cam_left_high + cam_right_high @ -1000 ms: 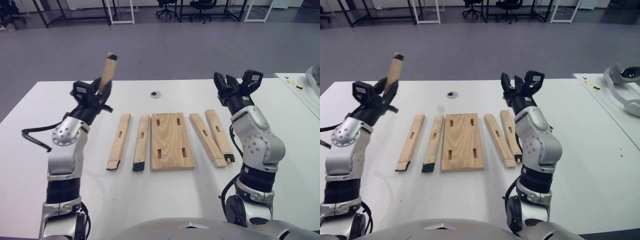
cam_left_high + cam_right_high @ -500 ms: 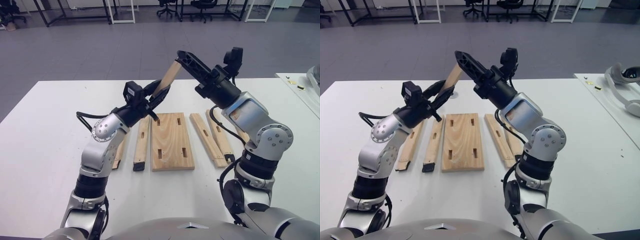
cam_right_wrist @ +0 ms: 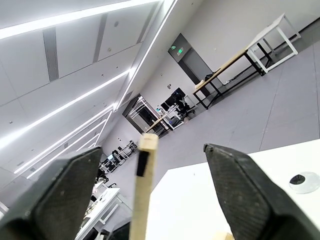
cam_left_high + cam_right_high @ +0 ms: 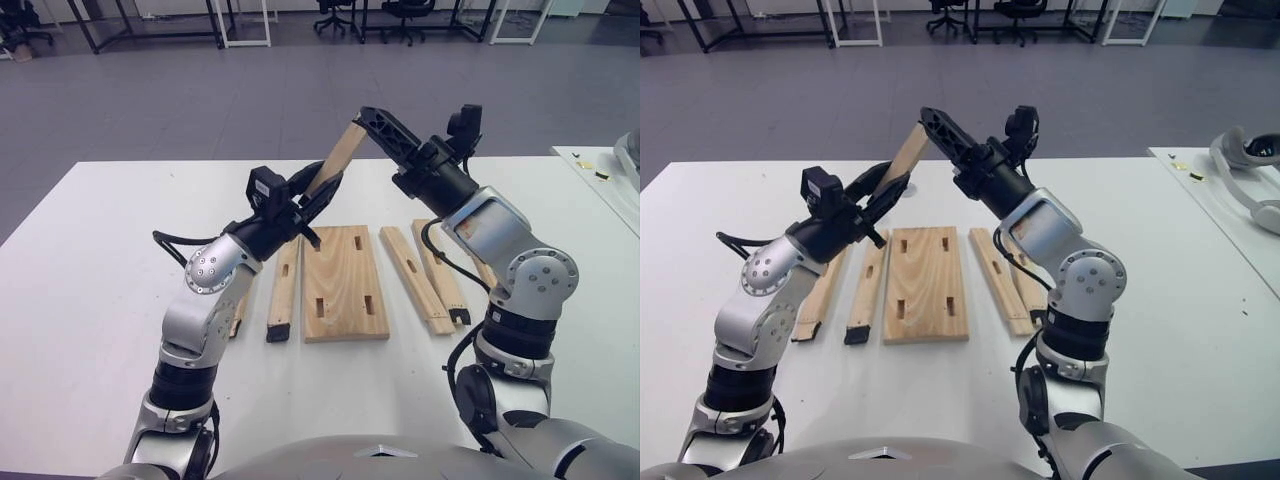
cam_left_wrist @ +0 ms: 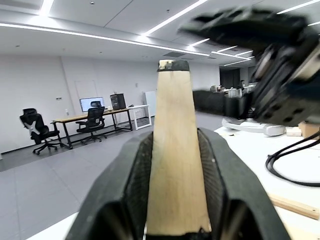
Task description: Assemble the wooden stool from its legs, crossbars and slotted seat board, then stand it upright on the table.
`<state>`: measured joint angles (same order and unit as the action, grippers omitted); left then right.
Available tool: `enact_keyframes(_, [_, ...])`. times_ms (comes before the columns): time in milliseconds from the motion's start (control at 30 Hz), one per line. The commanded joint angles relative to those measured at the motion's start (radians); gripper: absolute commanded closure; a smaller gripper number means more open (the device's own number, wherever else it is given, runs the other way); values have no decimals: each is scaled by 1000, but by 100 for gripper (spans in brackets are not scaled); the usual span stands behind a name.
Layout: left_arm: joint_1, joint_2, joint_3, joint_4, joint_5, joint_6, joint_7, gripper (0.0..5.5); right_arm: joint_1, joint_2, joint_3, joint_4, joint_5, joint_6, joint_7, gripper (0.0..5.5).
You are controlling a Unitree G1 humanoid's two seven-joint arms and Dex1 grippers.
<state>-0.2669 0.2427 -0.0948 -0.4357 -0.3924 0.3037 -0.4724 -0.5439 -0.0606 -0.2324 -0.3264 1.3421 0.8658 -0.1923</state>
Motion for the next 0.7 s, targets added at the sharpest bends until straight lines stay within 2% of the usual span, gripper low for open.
enact_keyframes(33, [-23, 15, -14, -16, -11, 29, -21, 421, -6, 9, 8, 12, 29, -24, -19, 190])
enact_keyframes(133, [-30, 20, -17, -16, -10, 35, -36, 421, -2, 6, 13, 7, 48, -33, -22, 237])
enact_keyframes(400, [-39, 35, -13, -14, -8, 32, -47, 421, 23, -2, 32, 1, 70, -42, -39, 420])
enact_keyframes(533, [-31, 47, -4, -11, -8, 31, -52, 421, 26, -7, 36, 2, 74, -53, -41, 494])
enact_keyframes(700, [-19, 55, -1, -5, -1, 17, -52, 421, 28, -15, 45, 2, 76, -61, -40, 506])
